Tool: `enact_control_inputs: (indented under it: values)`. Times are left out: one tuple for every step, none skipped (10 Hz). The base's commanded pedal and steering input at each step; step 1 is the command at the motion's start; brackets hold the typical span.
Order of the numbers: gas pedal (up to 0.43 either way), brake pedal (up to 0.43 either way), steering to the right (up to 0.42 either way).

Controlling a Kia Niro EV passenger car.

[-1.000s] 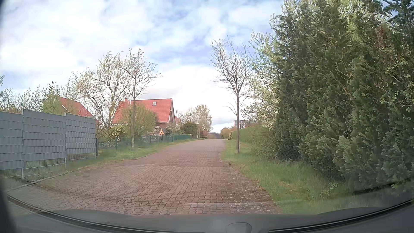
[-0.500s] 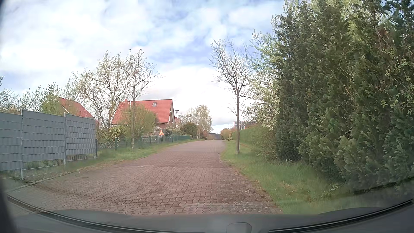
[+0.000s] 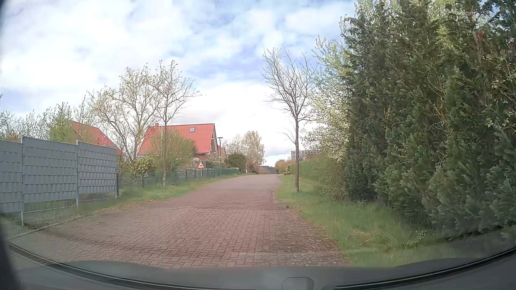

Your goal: Follow the waypoints while adhering to traffic rules and regulations

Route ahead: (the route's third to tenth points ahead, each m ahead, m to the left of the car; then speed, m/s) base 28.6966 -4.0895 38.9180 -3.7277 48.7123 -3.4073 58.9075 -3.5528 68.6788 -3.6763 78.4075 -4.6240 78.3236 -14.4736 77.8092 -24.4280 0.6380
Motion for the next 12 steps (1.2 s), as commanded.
enact_control_inputs:
  values:
    - [0.157, 0.006, -0.018]
    - [0.157, 0.006, -0.023]
    - [0.177, 0.006, -0.025]
    - [0.189, 0.006, -0.025]
    - [0.189, 0.006, -0.026]
    - [0.189, 0.006, -0.027]
    - [0.189, 0.006, -0.03]
    - [0.189, 0.006, -0.033]
    - [0.177, 0.006, -0.036]
    - [0.169, 0.006, -0.043]
    - [0.157, 0.006, -0.05]
    - [0.15, 0.006, -0.056]
